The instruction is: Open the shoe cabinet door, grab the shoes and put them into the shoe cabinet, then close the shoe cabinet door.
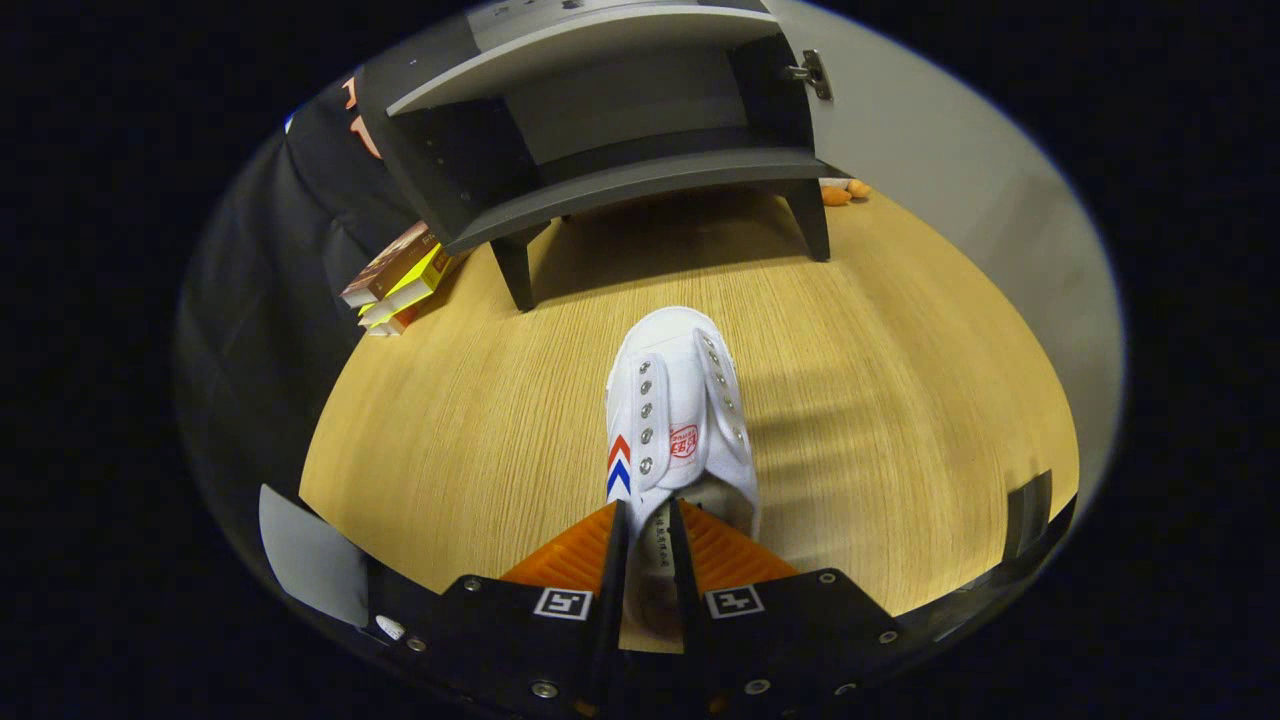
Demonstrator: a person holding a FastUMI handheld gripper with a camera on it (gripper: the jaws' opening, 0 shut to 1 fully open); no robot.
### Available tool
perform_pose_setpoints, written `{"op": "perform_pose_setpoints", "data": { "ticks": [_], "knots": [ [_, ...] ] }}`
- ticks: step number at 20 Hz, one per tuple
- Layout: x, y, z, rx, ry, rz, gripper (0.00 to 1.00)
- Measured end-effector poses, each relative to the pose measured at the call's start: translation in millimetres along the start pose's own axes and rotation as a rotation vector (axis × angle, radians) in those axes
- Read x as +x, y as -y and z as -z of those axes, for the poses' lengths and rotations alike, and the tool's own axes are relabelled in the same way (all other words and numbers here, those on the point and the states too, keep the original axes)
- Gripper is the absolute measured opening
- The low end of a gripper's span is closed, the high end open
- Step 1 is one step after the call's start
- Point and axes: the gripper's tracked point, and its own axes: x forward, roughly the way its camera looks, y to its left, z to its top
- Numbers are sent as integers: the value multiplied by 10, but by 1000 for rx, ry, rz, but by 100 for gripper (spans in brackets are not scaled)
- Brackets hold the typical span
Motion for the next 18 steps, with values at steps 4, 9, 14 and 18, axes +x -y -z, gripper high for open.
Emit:
{"op": "perform_pose_setpoints", "data": {
  "ticks": [4, 9, 14, 18],
  "knots": [
    [40, -14, 6, 48, -33, -48, 27],
    [20, -114, -14, 129, -63, -109, 31],
    [149, -174, 66, 102, -96, -99, 31],
    [236, -185, 54, 100, -93, -59, 21]
  ]
}}
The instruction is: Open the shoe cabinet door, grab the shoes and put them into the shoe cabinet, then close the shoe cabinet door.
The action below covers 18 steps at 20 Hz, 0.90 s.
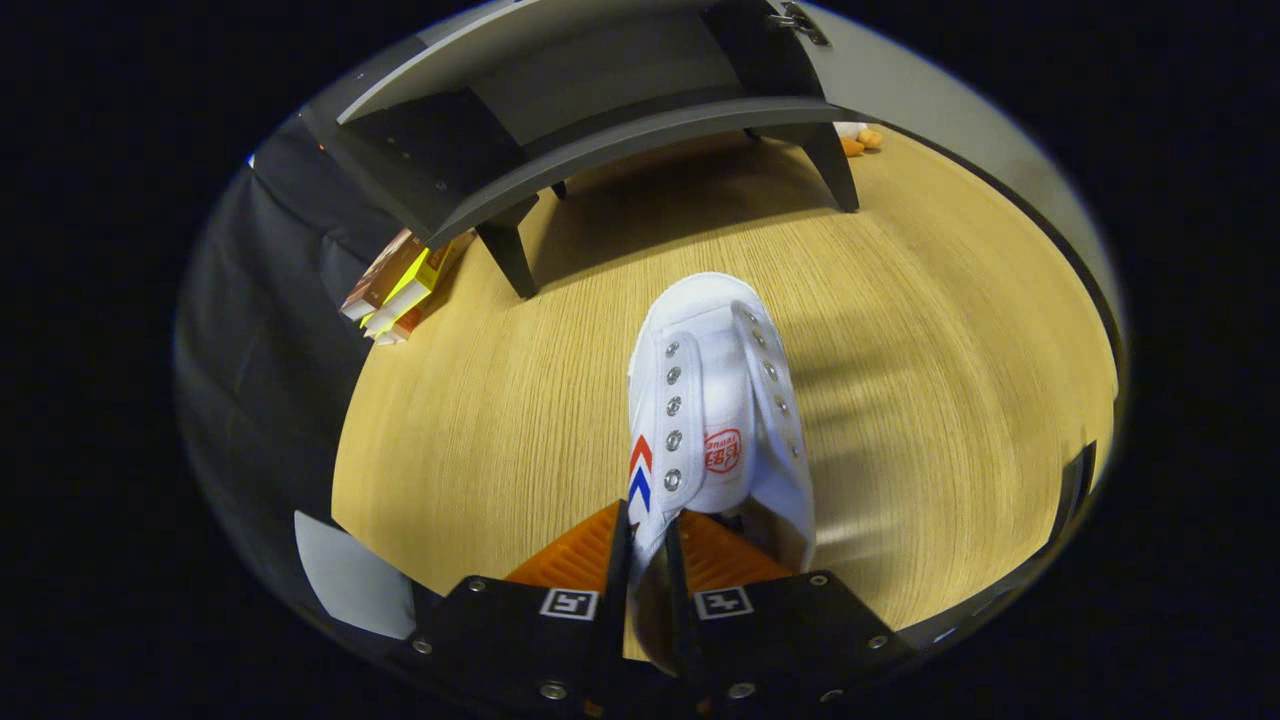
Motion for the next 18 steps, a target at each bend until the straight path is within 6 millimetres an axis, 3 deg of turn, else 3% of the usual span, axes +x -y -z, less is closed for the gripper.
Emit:
{"op": "perform_pose_setpoints", "data": {
  "ticks": [2, 4, 8, 11, 14, 18],
  "knots": [
    [-19, 46, -21, -44, 17, 29, 5],
    [-85, 29, -133, -57, 45, 37, 0],
    [-246, -7, -426, -20, 85, 35, 0],
    [-474, -110, -665, -11, 140, 22, 0],
    [-656, -323, -842, -28, 191, 18, 0],
    [-1044, -646, -1166, -45, 296, -3, 0]
  ]
}}
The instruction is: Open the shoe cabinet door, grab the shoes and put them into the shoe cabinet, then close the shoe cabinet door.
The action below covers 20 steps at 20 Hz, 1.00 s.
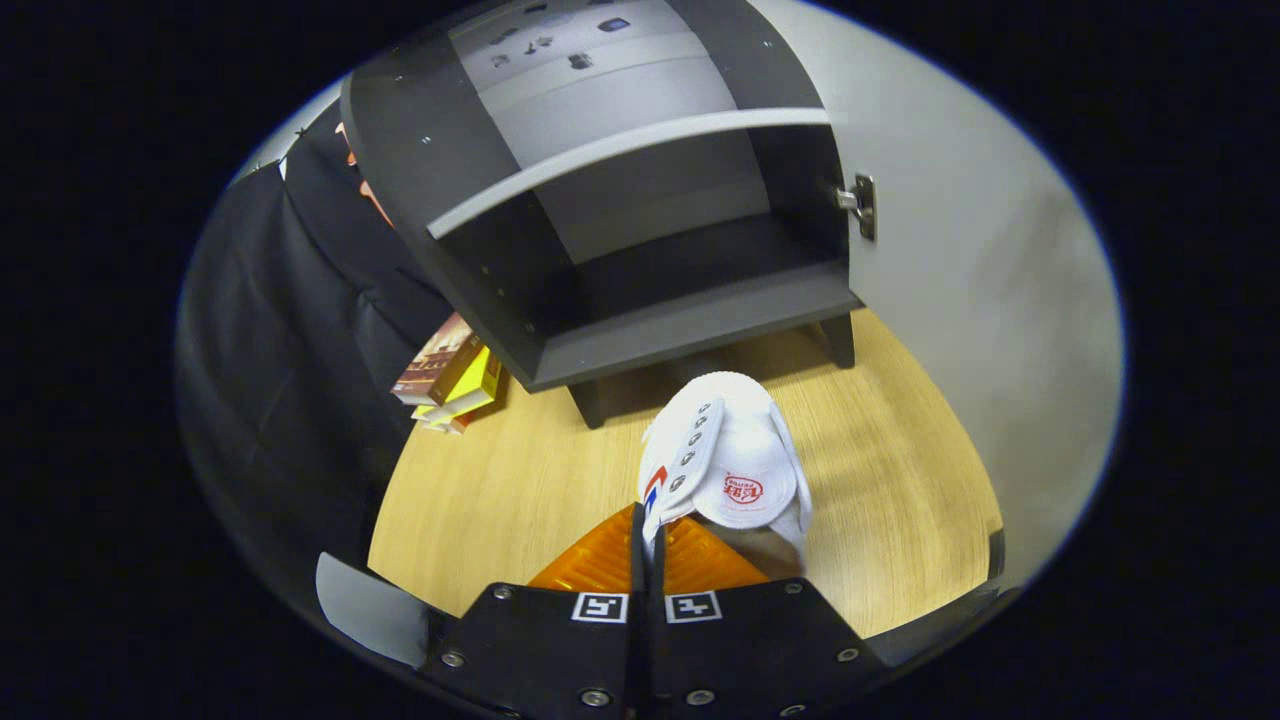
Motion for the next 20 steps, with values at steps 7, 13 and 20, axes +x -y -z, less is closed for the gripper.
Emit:
{"op": "perform_pose_setpoints", "data": {
  "ticks": [7, 13, 20],
  "knots": [
    [-916, -216, -890, -2, 161, -11, 0],
    [-1646, -289, -1676, -27, 283, -14, 0],
    [-1277, -405, -2441, -120, 335, 1, 0]
  ]
}}
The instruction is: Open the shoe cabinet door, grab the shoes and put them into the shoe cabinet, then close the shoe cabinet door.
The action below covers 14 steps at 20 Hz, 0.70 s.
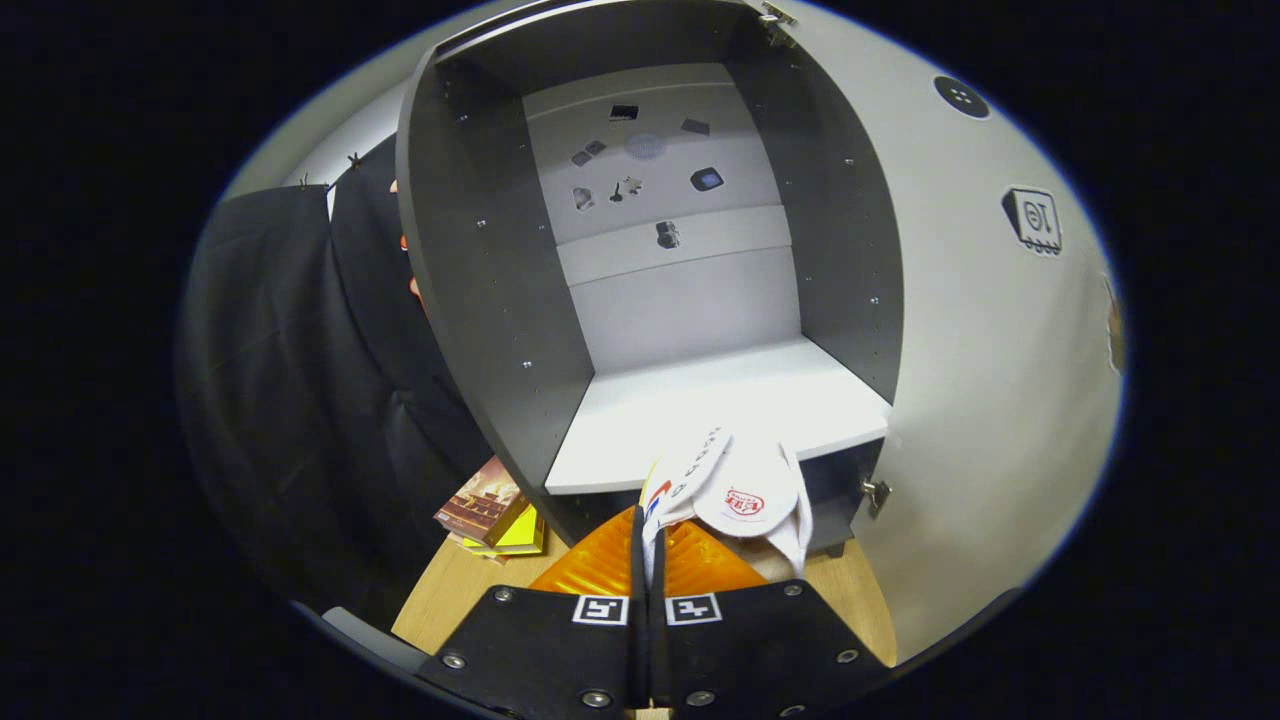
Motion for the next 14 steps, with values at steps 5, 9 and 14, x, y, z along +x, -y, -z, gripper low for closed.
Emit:
{"op": "perform_pose_setpoints", "data": {
  "ticks": [5, 9, 14],
  "knots": [
    [778, -32, -194, -20, -27, -7, 0],
    [1327, 22, -394, -21, -38, -15, 0],
    [1797, 2, -544, -35, -46, -31, 0]
  ]
}}
